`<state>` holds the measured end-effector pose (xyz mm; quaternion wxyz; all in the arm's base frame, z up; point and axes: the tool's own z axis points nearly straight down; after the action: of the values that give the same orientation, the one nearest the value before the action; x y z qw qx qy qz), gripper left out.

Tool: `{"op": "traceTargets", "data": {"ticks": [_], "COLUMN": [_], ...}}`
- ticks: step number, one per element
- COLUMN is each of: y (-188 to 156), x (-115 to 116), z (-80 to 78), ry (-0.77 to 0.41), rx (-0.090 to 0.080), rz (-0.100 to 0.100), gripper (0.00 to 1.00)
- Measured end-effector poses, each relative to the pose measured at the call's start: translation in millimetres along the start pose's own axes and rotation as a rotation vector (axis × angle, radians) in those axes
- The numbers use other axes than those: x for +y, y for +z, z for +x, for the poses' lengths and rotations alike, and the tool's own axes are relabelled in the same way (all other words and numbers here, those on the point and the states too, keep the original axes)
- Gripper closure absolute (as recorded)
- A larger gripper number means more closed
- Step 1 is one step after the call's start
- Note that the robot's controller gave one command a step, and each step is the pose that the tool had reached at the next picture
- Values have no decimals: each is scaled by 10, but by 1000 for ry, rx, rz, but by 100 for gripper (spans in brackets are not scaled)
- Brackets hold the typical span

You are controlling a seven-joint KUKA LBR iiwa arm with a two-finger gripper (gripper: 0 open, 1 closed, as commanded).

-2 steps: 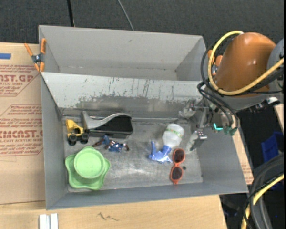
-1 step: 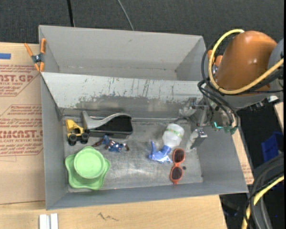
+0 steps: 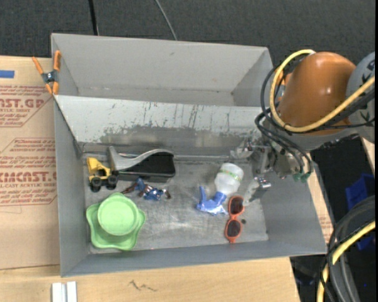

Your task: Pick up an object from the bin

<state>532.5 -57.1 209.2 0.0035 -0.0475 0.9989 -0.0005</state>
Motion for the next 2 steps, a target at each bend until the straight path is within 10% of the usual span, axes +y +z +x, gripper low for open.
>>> {"op": "traceTargets", "data": {"ticks": [1, 2], "y": [562, 1289], "x": [-15, 416], "z": [13, 38], "ry": [-35, -245], "rx": [0, 15], "rz": [-1, 2], "gripper": [0, 100]}}
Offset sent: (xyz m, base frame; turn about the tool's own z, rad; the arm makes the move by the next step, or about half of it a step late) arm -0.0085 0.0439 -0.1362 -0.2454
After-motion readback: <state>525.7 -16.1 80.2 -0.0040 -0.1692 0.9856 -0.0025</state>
